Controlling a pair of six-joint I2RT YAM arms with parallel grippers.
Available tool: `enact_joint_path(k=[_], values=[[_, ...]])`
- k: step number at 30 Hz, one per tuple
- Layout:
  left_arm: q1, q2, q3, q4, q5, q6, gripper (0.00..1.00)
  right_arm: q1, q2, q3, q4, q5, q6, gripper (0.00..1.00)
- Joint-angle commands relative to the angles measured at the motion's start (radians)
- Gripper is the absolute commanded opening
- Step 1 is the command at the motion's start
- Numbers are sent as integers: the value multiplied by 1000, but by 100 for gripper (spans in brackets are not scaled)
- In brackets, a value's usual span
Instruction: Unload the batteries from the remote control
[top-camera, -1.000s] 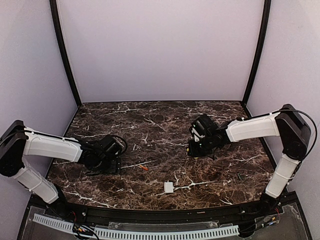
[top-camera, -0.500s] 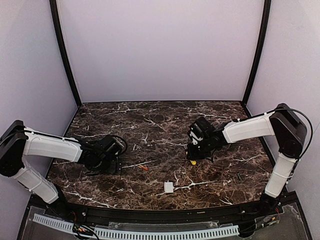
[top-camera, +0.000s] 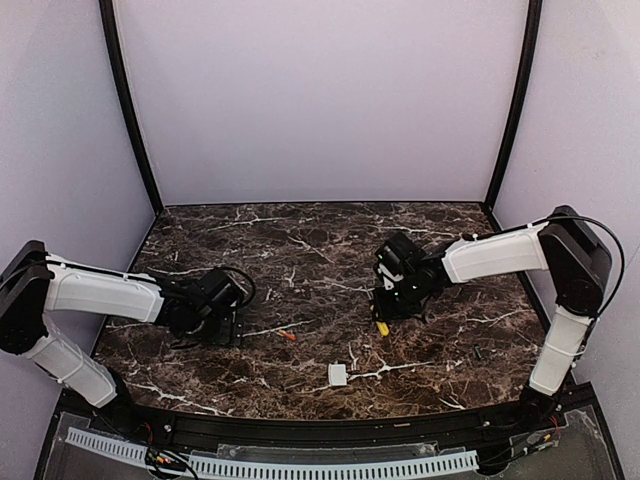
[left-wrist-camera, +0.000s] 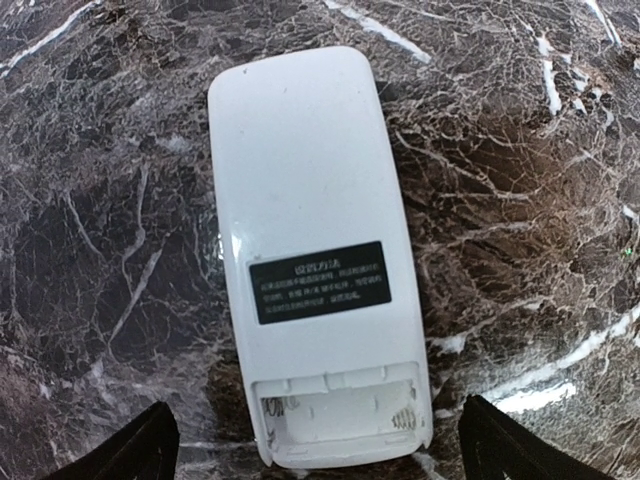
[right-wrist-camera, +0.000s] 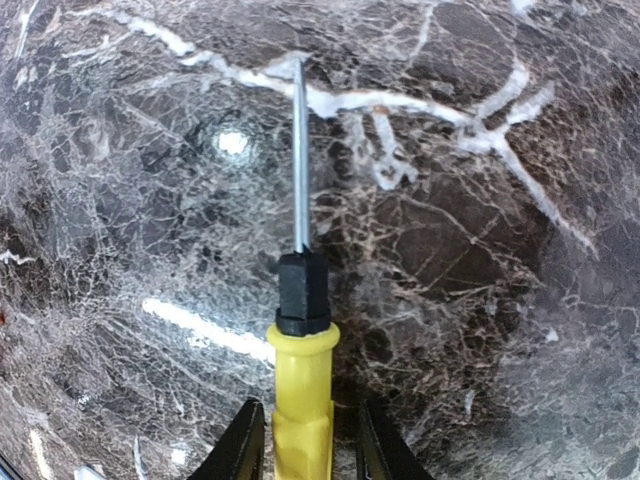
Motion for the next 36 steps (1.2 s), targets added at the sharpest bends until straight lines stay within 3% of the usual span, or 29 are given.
enact_joint_path(k=[1,11,21,26,29,36], values=[[-3,-39,42,-47,-51,40,99,9,7,44,-127,66,-23,35],[18,-118,129,-86,-209,193,99,-46,-74,186,-200,108,-110,53],[202,-130,242,36,-175,350,98,-171,-115,342,-188,86,-215,70],[260,-147,275,89,-224,447,99,-237,-128,397,-181,71,-257,83],[324,-163,264,147,-190,471,99,-281,-142,407,-175,64,-273,98],[399,-199,153,394,-200,640,98,-426,-225,337,-124,30,-307,99]])
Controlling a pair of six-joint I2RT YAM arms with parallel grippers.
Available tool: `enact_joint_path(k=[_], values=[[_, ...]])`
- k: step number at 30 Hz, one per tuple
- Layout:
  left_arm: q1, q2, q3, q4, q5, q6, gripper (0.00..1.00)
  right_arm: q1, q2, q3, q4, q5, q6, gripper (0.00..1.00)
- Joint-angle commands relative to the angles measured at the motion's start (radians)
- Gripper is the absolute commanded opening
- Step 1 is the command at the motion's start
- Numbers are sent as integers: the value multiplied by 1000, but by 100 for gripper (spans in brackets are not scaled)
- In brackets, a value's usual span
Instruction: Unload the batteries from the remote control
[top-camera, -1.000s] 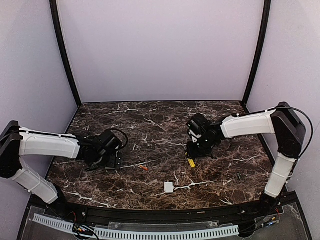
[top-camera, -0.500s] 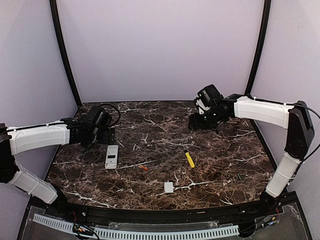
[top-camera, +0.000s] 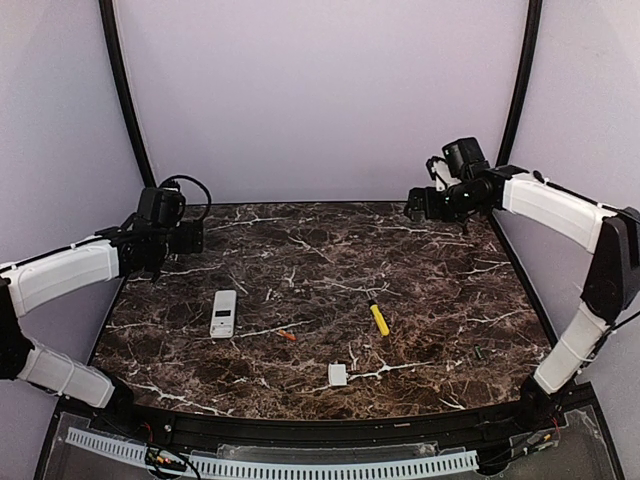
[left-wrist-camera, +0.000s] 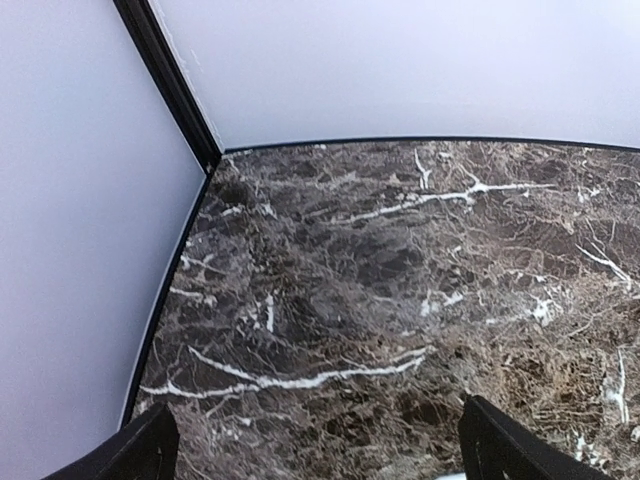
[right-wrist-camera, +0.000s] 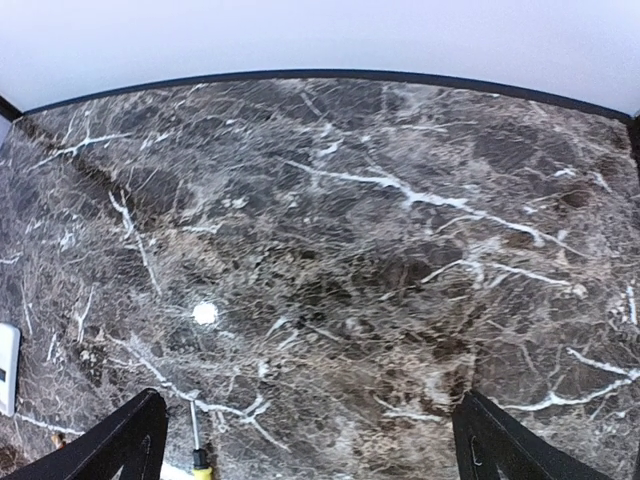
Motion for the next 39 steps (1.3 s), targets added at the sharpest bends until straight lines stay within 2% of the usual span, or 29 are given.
enact_joint_path(k=[1,5,7,10,16,19,22,27,30,34,37,39], values=[[40,-32,-85,200,-19,160,98,-95,-91,-64,77,-17,-33,99],[124,-21,-173,350,-45,229,98,-179,-157,-171,176,-5,-15,99],[173,-14,-218,413,8,255,99,-218,-183,-234,246,12,-15,99],[226,-7,-303,536,88,293,99,-233,-244,-382,409,75,-59,99],[264,26,-457,817,132,365,98,-243,-328,-604,720,200,-94,99],[270,60,-515,961,146,396,99,-249,-319,-649,775,266,-93,99],[275,57,-515,947,156,387,99,-255,-285,-655,766,398,-45,99],[279,63,-574,1075,212,359,98,-281,-202,-647,761,437,-60,99],[280,95,-592,1097,224,354,98,-326,-187,-704,833,391,-76,99],[281,183,-644,1278,247,365,99,-400,-172,-773,953,186,-110,99],[281,233,-662,1362,274,380,98,-420,-147,-776,979,125,-136,99],[283,231,-667,1355,276,368,99,-437,-130,-786,998,109,-161,99]])
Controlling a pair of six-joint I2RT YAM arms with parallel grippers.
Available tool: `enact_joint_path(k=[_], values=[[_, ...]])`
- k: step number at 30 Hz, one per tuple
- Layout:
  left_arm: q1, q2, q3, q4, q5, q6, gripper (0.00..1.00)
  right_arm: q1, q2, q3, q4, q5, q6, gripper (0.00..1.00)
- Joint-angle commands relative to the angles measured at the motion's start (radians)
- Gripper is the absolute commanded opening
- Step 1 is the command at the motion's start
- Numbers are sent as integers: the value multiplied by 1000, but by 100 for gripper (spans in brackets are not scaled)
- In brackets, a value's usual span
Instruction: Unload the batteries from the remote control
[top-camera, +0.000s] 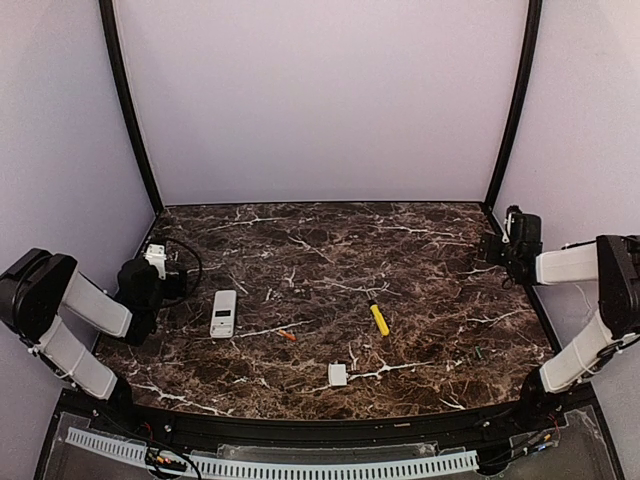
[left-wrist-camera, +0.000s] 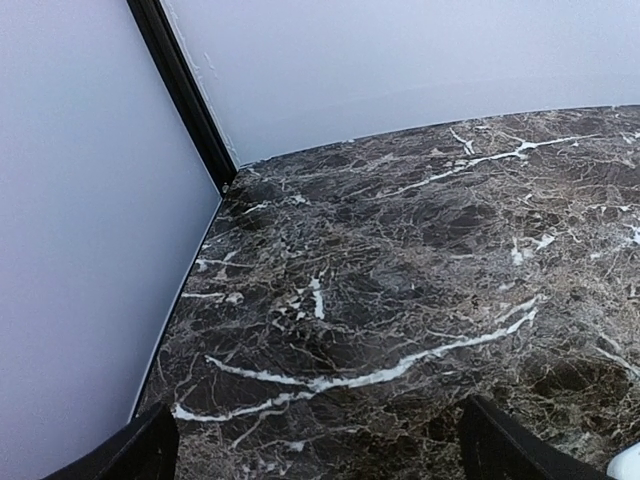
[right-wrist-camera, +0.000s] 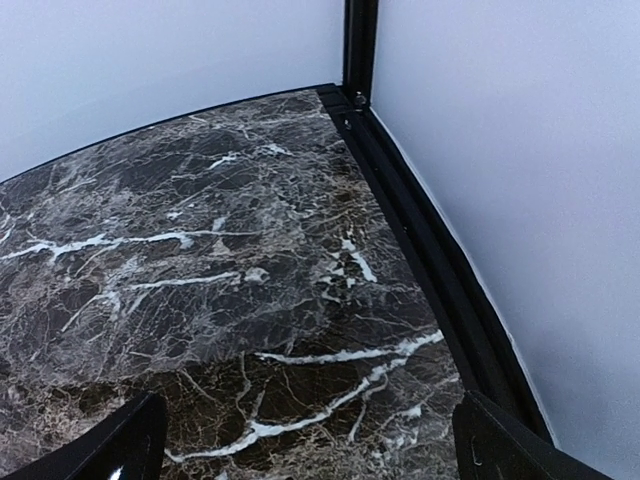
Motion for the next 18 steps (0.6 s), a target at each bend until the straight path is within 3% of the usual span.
enact_joint_path(k=[1,8,13,18], values=[[13,9,-24,128,38,0,99,-20,30,-35,149,-106,-64,99],[43,64,-31,198,90,-21,99,-23,-23,-242,527,-132,-181,99],[49,63,-16,143,95,-30,99,-33,30,-341,763,-207,-216,99],[52,65,-8,134,71,-43,99,-45,63,-381,852,-270,-223,99]])
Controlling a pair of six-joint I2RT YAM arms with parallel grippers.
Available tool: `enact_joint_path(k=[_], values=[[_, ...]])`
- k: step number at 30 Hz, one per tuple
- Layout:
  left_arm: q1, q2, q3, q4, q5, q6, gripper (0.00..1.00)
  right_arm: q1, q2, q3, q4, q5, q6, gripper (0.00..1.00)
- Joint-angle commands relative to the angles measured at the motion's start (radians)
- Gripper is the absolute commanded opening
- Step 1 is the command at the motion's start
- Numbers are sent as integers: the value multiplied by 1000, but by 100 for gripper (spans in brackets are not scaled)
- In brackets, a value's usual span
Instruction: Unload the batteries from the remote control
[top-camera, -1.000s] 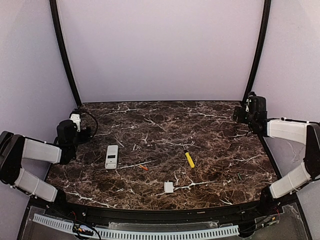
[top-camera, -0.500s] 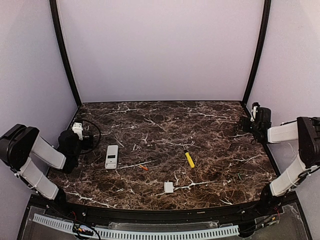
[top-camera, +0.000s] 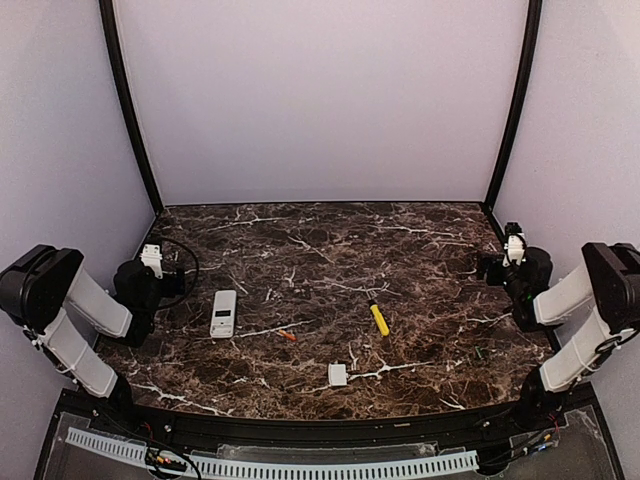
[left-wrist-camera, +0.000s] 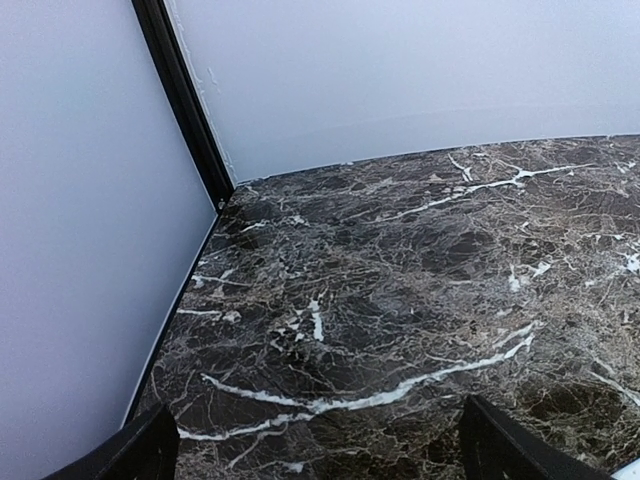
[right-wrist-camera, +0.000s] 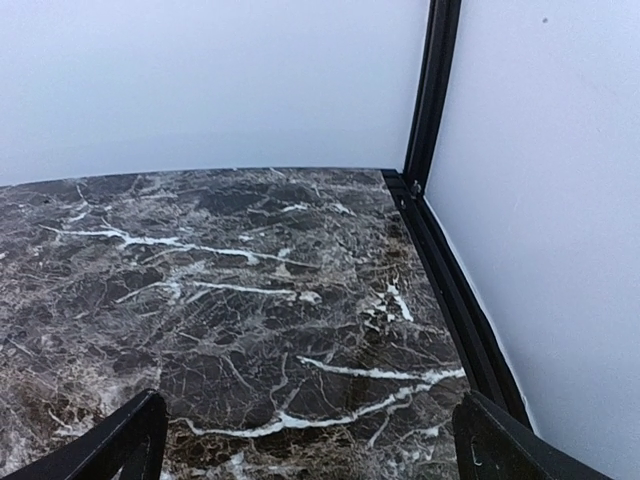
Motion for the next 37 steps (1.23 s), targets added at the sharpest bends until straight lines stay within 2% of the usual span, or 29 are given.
enact_joint_path(k=[1,37], values=[[9,0,7,4,-12,-24,99,-11,41,-40,214,-79,-33,99],[8,1,7,10,-12,-25,99,-11,38,-41,205,-79,-36,99]])
